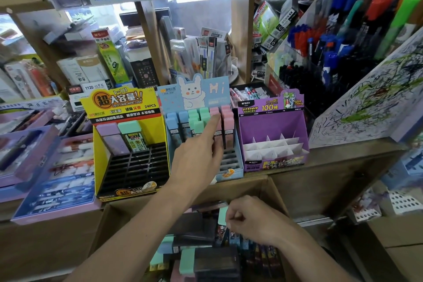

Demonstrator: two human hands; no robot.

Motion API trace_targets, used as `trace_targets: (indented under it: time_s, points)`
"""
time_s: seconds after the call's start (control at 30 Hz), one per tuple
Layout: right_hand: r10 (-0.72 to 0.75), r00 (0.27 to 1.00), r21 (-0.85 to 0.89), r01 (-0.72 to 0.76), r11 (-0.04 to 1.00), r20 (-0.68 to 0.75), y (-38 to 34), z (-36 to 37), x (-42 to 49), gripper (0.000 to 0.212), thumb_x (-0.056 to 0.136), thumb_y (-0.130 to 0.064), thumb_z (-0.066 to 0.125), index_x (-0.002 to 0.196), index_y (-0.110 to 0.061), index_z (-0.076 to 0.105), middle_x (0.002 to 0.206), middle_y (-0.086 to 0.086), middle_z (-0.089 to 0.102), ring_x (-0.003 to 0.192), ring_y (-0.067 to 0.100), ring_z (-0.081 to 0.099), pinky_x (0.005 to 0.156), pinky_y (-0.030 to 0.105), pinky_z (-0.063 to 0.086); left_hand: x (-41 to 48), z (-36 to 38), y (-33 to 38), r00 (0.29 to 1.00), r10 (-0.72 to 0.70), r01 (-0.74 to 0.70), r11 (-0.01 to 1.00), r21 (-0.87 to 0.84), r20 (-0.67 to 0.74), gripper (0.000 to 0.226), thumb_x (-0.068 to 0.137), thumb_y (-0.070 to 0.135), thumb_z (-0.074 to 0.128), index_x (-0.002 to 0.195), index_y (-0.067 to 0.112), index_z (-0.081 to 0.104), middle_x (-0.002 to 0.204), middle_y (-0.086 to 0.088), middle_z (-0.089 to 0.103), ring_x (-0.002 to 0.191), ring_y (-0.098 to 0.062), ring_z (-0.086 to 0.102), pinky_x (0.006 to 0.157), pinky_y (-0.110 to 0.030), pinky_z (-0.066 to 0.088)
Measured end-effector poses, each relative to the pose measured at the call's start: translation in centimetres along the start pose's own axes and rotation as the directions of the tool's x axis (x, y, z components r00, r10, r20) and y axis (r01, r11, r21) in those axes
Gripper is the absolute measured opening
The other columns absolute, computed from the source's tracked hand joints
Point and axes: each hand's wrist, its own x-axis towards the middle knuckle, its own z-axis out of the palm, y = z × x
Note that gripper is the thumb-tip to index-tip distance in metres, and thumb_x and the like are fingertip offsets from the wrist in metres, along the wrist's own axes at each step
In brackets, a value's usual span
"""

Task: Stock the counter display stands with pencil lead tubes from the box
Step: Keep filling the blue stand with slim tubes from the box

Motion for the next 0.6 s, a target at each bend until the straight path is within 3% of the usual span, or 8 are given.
trace_targets:
  time_s: [0.1, 0.23, 0.37, 0.5, 0.6]
  points:
    - [-0.013, 1.000, -0.009, 0.012, 1.000, -0.013, 0.2, 0.0, 0.0, 0.009, 0.097, -0.026, 0.067, 0.093, -0.025, 0.075, 0.091, -0.009, 0.075, 0.085, 0.004, 0.070, 0.080, 0.029, 0.062, -0.8, -0.8, -0.3, 1.000, 0.001, -0.002, 0.995, -0.099, -0.015, 0.057, 0.101, 0.029, 0.050, 0.152, 0.033, 0.027, 0.072, 0.008, 0.065, 0.057, -0.012, 0.062, 0.054, -0.036, 0.054]
    - [-0.015, 1.000, -0.022, 0.015, 1.000, -0.010, 0.5, 0.2, 0.3, 0.011, 0.096, -0.025, 0.067, 0.088, -0.027, 0.074, 0.086, -0.007, 0.075, 0.081, 0.005, 0.069, 0.077, 0.030, 0.061, -4.6, -2.1, -1.9, 0.993, -0.080, 0.057, 0.970, -0.235, -0.090, 0.025, 0.098, 0.025, 0.058, 0.122, 0.029, 0.063, 0.073, 0.016, 0.064, 0.065, -0.004, 0.062, 0.061, -0.027, 0.053]
    - [-0.008, 1.000, -0.025, 0.008, 1.000, -0.019, 0.5, 0.6, 0.5, 0.013, 0.096, -0.027, 0.067, 0.085, -0.030, 0.073, 0.084, -0.007, 0.074, 0.079, 0.004, 0.069, 0.072, 0.025, 0.058, -9.5, -3.1, -4.0, 0.978, -0.196, 0.167, 0.939, -0.301, -0.071, 0.015, 0.097, 0.024, 0.061, 0.106, 0.034, 0.067, 0.080, 0.019, 0.068, 0.076, -0.001, 0.066, 0.063, -0.018, 0.052]
    - [-0.039, 0.998, -0.033, 0.037, 0.999, -0.053, -0.1, 0.9, 0.3, 0.011, 0.097, -0.024, 0.067, 0.093, -0.031, 0.073, 0.086, -0.013, 0.073, 0.082, -0.004, 0.067, 0.072, 0.018, 0.056, -14.0, -3.3, -6.9, 0.946, -0.322, 0.322, 0.923, -0.213, 0.035, 0.015, 0.092, 0.022, 0.067, 0.102, 0.032, 0.070, 0.085, 0.021, 0.070, 0.079, 0.002, 0.066, 0.069, -0.018, 0.054]
    - [-0.072, 0.996, -0.037, 0.070, 0.997, -0.060, -0.9, 1.3, 0.1, 0.011, 0.098, -0.021, 0.067, 0.095, -0.030, 0.073, 0.090, -0.012, 0.073, 0.085, -0.001, 0.068, 0.078, 0.025, 0.058, -17.3, -3.2, -8.9, 0.873, -0.438, 0.470, 0.874, -0.124, 0.215, 0.019, 0.087, 0.021, 0.070, 0.102, 0.032, 0.073, 0.089, 0.024, 0.071, 0.085, 0.007, 0.065, 0.079, -0.019, 0.055]
